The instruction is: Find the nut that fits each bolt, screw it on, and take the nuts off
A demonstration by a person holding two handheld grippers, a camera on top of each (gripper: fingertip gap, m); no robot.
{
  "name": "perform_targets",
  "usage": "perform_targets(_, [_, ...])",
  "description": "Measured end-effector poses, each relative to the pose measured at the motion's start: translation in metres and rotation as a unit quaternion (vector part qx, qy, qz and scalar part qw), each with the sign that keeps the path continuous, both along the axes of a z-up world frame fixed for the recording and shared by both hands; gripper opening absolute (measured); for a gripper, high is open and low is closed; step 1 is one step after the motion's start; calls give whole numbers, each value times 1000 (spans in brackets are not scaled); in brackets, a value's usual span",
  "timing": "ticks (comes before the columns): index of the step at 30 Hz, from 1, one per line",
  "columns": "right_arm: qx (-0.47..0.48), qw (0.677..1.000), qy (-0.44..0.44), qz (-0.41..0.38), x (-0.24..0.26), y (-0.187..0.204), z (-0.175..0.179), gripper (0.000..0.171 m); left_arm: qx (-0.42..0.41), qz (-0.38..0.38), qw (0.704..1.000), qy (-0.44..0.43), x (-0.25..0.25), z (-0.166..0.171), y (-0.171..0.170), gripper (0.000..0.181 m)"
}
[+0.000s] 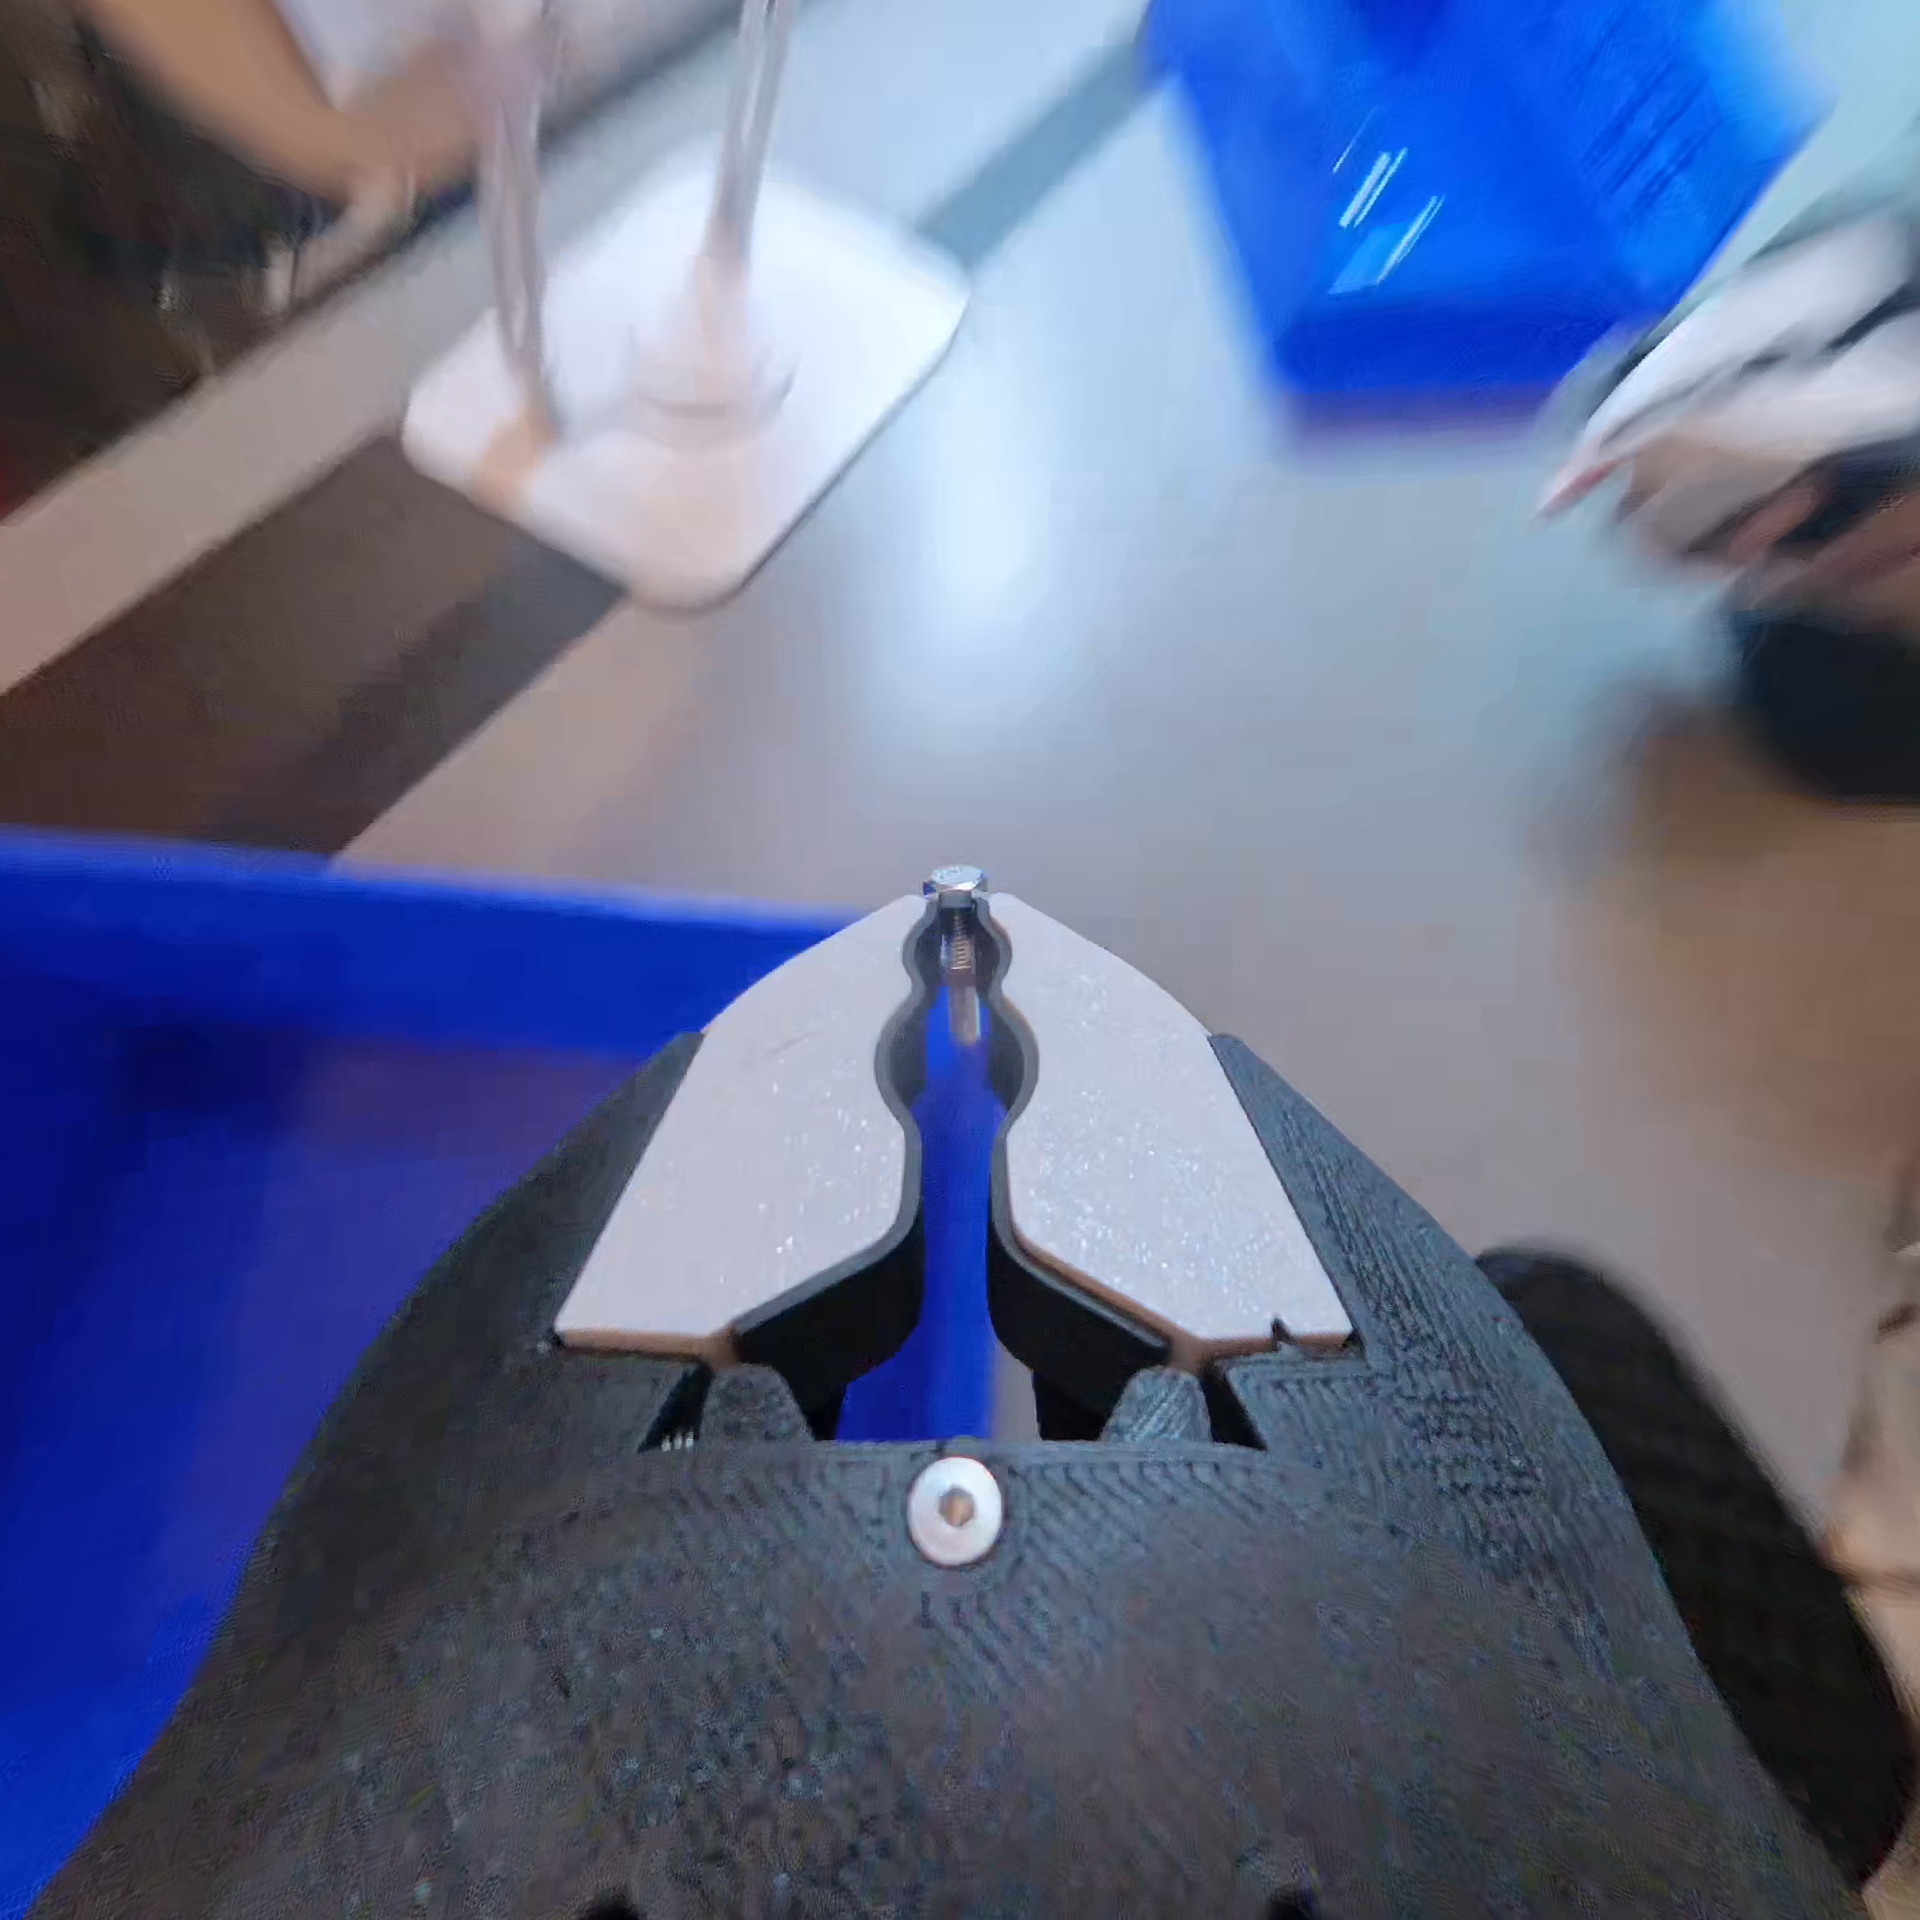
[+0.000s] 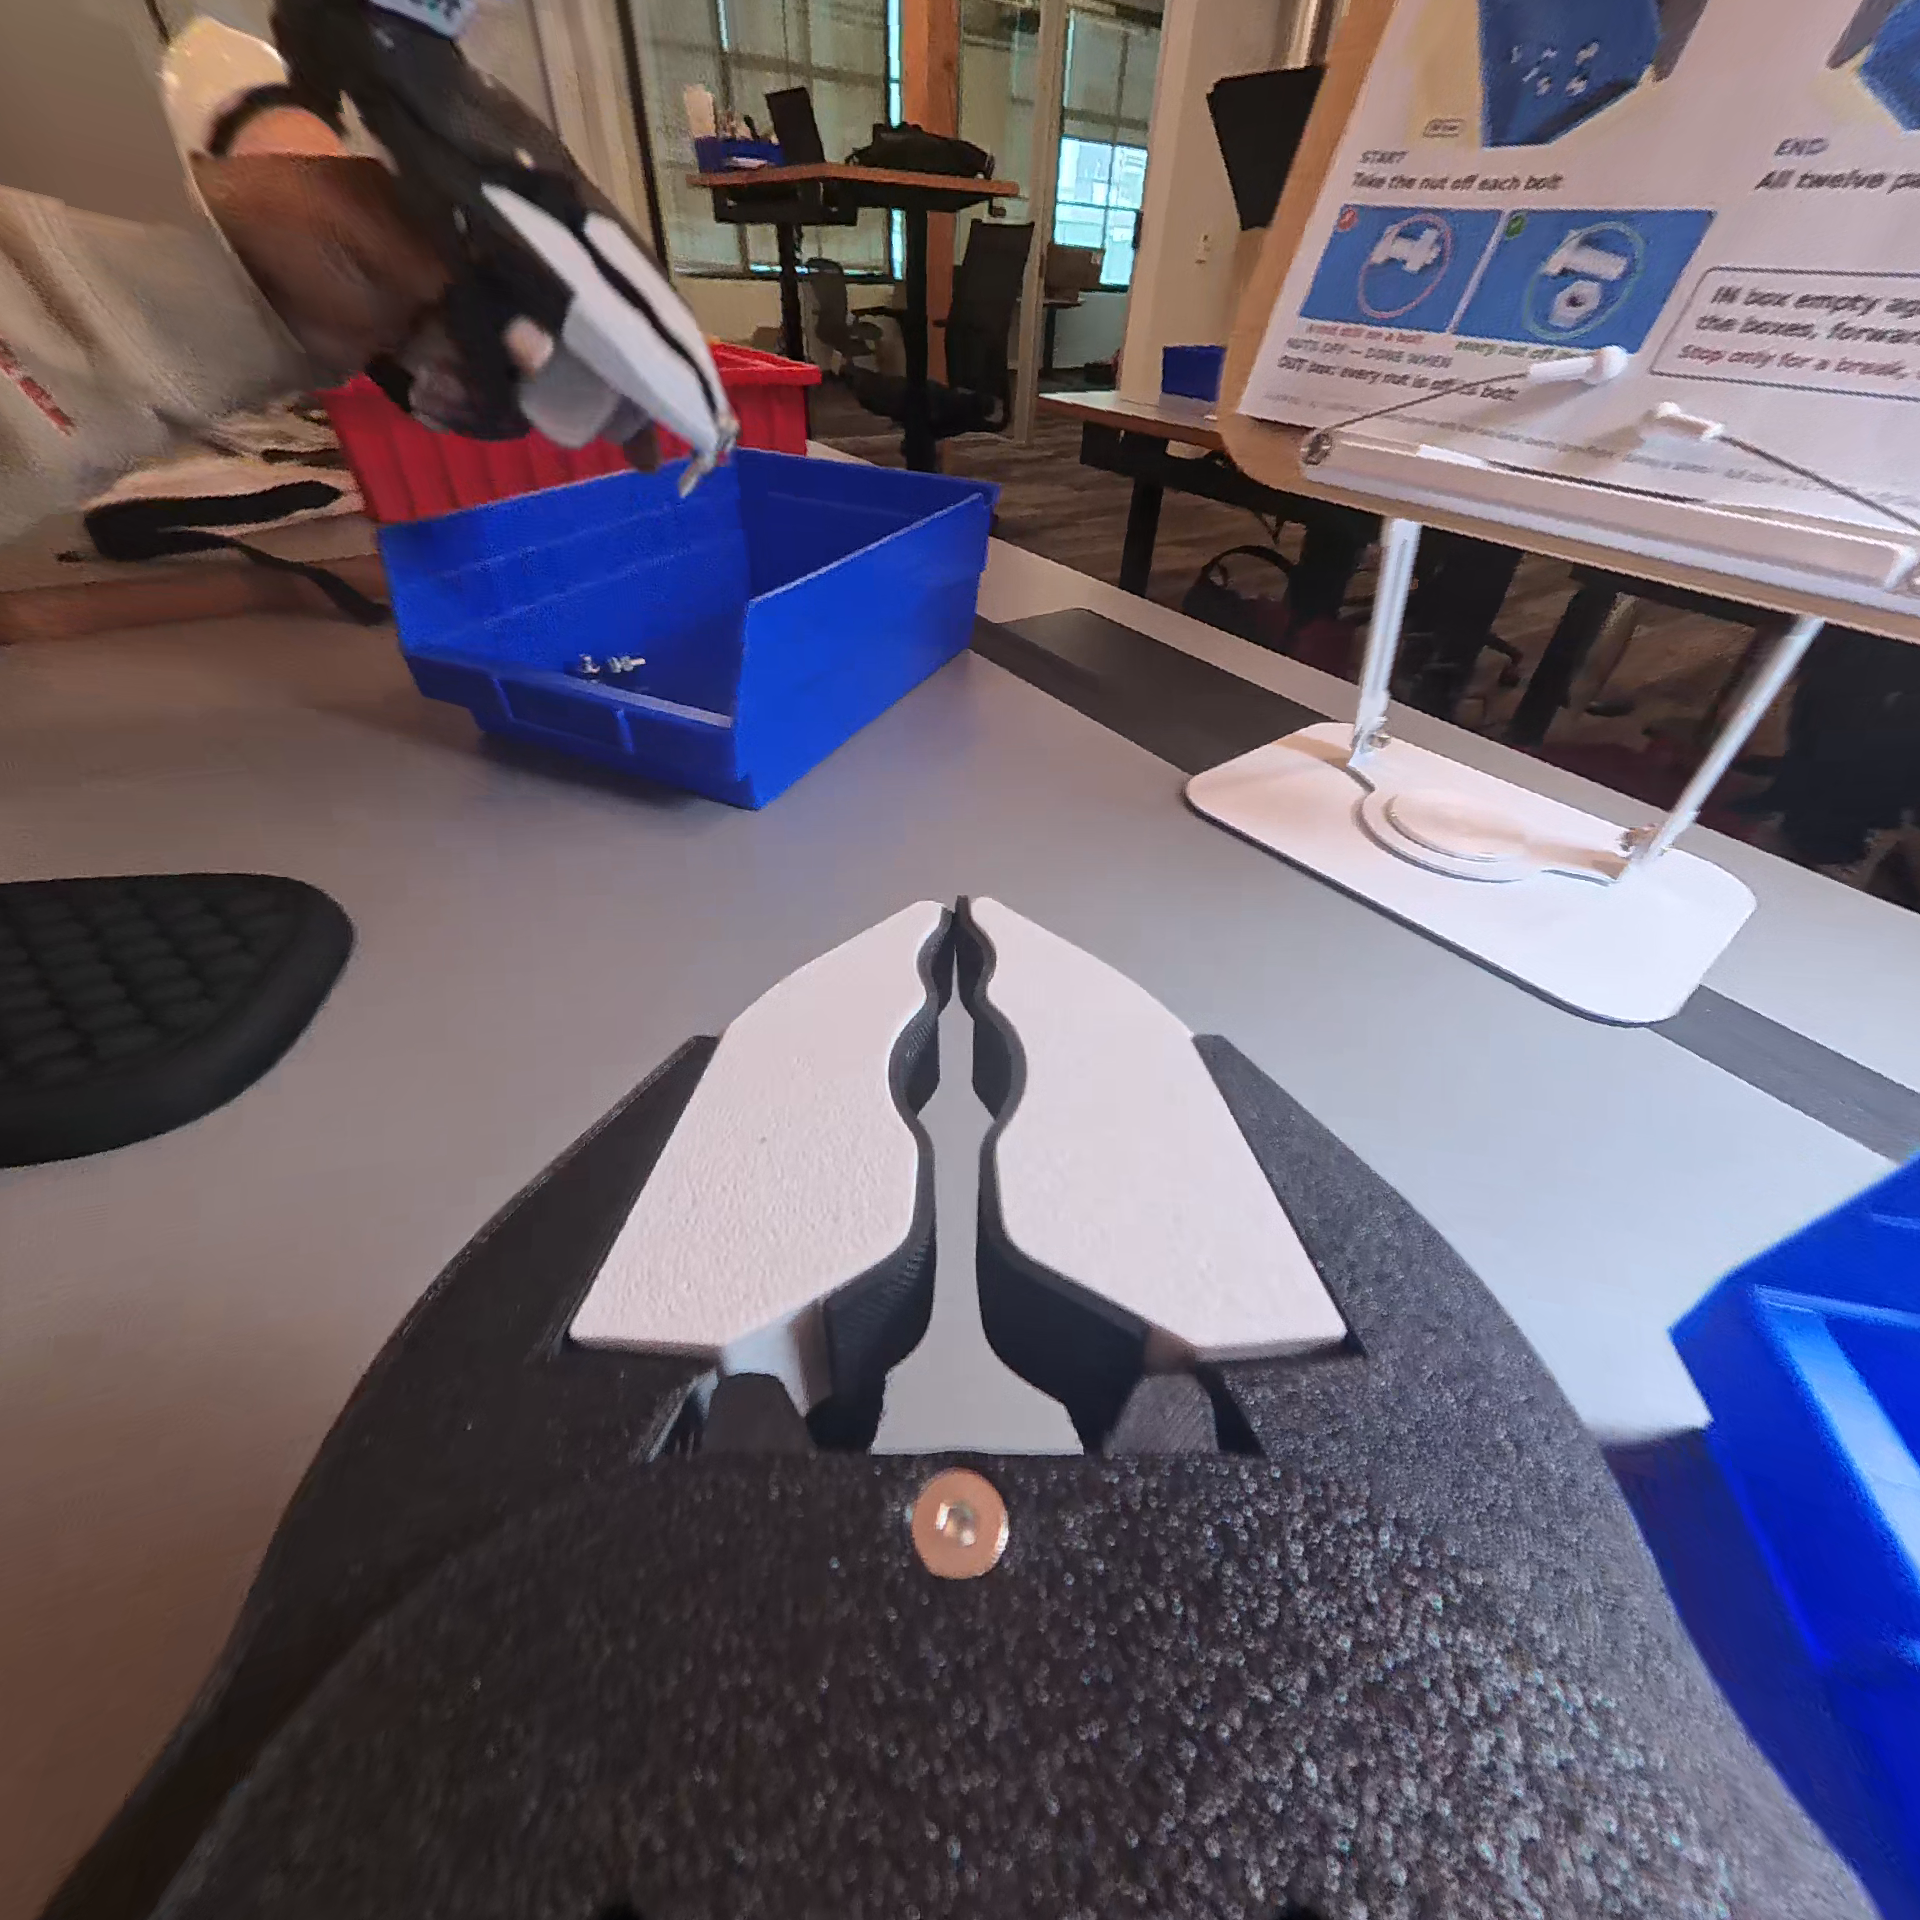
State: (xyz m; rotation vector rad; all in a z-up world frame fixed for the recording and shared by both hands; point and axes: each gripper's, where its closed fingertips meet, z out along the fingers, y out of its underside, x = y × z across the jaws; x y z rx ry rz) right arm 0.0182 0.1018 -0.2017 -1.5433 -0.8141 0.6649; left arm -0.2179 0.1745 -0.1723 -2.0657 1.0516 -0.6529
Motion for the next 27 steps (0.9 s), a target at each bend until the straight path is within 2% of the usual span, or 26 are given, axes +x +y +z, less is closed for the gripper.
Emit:
perform_targets(3, [-12,999,13,42,-21,-17,1,2,11,-36,982,-185,57,39,-35,6])
perform_targets(7, [-37,993,55,100,-52,-44,9,10,-35,-90,935,-341,120,44,-82,6])
perform_targets(9, [-52,988,80,118,-63,-54,16,18,-55,-110,909,-398,146,43,-99,5])
perform_targets(12, [-78,980,123,136,-71,-60,28,21,-44,-121,887,-443,172,39,-113,6])
perform_targets(15, [-102,973,153,136,-71,-57,34,18,-39,-132,880,-455,185,32,-120,6])
perform_targets(17, [-106,972,159,140,-70,-55,35,8,-43,-132,879,-456,187,28,-121,6])
perform_targets(20, [-104,973,142,149,-68,-54,31,6,-42,-136,879,-455,186,24,-121,6])
perform_targets(23, [-105,978,80,160,-63,-52,22,5,-28,-149,892,-425,185,15,-122,6])
perform_targets(27, [-111,979,-73,157,-44,-47,-6,5,-18,-172,937,-305,181,-23,-122,0])
